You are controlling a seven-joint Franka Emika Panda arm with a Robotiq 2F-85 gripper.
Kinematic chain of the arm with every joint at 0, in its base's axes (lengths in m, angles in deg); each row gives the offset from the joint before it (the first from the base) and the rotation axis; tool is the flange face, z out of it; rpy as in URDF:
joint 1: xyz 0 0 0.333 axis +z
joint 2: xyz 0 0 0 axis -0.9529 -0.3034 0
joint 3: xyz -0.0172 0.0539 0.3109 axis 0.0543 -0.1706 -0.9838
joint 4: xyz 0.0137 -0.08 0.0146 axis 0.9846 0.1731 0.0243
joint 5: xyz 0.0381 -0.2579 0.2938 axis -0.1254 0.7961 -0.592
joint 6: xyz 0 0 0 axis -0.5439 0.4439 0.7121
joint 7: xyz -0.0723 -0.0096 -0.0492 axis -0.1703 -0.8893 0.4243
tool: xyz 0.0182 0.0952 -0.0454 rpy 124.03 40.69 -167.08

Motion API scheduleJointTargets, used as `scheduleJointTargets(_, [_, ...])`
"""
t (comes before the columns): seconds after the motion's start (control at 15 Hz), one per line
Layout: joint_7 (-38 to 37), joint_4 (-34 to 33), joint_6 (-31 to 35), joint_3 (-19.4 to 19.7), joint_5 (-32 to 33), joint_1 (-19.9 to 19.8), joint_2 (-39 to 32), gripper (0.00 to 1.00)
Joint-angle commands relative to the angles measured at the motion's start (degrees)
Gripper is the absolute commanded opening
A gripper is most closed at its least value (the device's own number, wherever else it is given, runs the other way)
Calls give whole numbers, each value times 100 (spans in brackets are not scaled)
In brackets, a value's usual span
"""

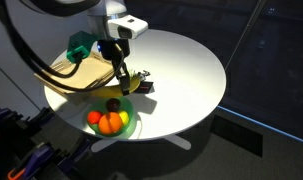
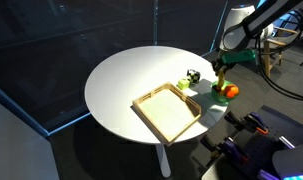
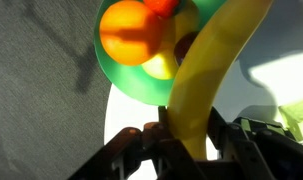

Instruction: Put the banana on the table and then put it in the crate

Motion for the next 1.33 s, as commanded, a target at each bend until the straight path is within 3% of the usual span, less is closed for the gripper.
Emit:
scheduleJointTargets(0.0, [-77,-10,-118,22,493,141,196,16])
scheduleJointTargets(0.53, [312,-112,-112,-227,877,308,205,16])
scheduleJointTargets(1.27, [1914,-89,-76,-714,87,166,109,16])
